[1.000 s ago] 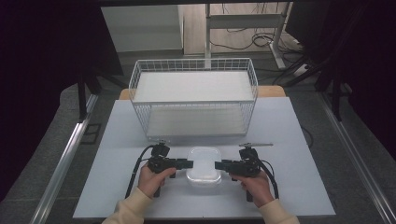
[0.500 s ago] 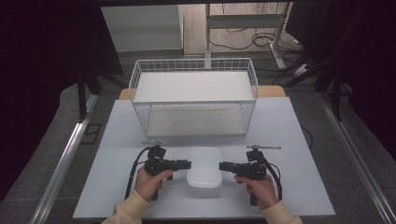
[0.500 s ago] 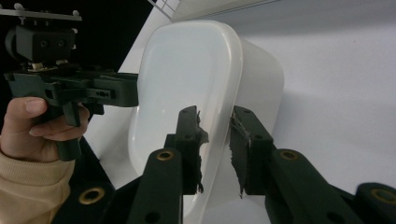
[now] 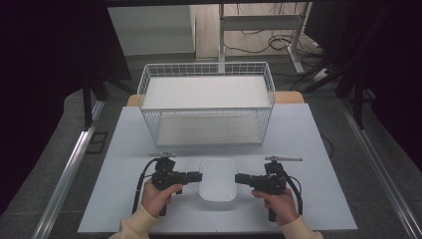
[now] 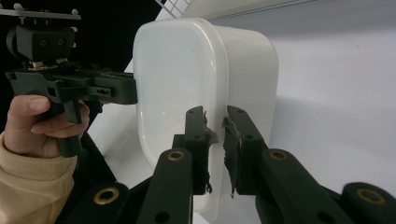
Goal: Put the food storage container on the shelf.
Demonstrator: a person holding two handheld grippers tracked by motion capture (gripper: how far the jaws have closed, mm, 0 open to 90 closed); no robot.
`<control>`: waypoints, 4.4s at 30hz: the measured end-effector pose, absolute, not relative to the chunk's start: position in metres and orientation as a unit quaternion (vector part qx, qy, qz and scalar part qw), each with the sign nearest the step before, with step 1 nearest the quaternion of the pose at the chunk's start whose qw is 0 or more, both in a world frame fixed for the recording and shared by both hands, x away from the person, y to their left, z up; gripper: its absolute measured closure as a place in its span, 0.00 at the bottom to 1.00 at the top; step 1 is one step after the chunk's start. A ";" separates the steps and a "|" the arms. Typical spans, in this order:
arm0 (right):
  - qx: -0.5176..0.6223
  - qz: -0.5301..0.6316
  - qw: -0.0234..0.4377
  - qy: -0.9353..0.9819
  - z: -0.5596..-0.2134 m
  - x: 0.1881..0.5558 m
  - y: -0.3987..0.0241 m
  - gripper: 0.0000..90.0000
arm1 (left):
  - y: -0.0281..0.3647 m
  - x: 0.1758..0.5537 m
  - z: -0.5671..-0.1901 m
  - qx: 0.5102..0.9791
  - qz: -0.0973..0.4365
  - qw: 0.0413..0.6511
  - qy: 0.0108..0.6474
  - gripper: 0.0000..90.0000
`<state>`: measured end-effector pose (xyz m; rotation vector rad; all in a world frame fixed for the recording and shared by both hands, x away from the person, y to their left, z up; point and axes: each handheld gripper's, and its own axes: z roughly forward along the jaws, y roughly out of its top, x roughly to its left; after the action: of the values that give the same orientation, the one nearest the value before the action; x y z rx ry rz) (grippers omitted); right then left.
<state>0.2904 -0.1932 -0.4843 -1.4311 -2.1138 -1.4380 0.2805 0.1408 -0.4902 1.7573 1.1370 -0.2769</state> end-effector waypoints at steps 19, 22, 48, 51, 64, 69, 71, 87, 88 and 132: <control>-0.441 -0.517 0.058 -0.731 -0.455 0.279 -0.190 0.88 | 0.147 0.271 -0.464 0.725 -0.089 0.523 0.439 0.89; -0.434 -0.521 0.051 -0.733 -0.450 0.278 -0.190 0.88 | 0.148 0.270 -0.459 0.725 -0.085 0.527 0.435 0.89; -0.405 -0.539 0.012 -0.739 -0.411 0.290 -0.189 0.88 | 0.146 0.287 -0.419 0.733 -0.043 0.542 0.409 0.89; -0.398 -0.546 0.005 -0.737 -0.400 0.293 -0.189 0.89 | 0.147 0.289 -0.407 0.735 -0.032 0.545 0.403 0.88; -0.364 -0.559 -0.019 -0.745 -0.348 0.306 -0.178 0.89 | 0.157 0.298 -0.362 0.732 -0.001 0.555 0.395 0.88; -0.359 -0.558 -0.023 -0.748 -0.337 0.311 -0.173 0.89 | 0.162 0.304 -0.355 0.727 -0.005 0.559 0.398 0.88; -0.354 -0.559 -0.025 -0.749 -0.334 0.314 -0.172 0.89 | 0.164 0.307 -0.352 0.726 -0.003 0.559 0.401 0.88; -0.353 -0.565 -0.032 -0.745 -0.298 0.340 -0.163 0.89 | 0.170 0.332 -0.315 0.724 0.018 0.568 0.392 0.87; -0.353 -0.566 -0.033 -0.744 -0.295 0.342 -0.163 0.89 | 0.170 0.335 -0.312 0.723 0.017 0.569 0.391 0.87; -0.411 -0.536 0.019 -0.738 -0.284 0.443 -0.149 0.88 | 0.177 0.427 -0.296 0.720 -0.012 0.534 0.444 0.87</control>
<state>0.4430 -0.1493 -0.2843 -1.2743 -2.2898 -1.6628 0.4270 0.1771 -0.2961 1.7160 1.0575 -0.0284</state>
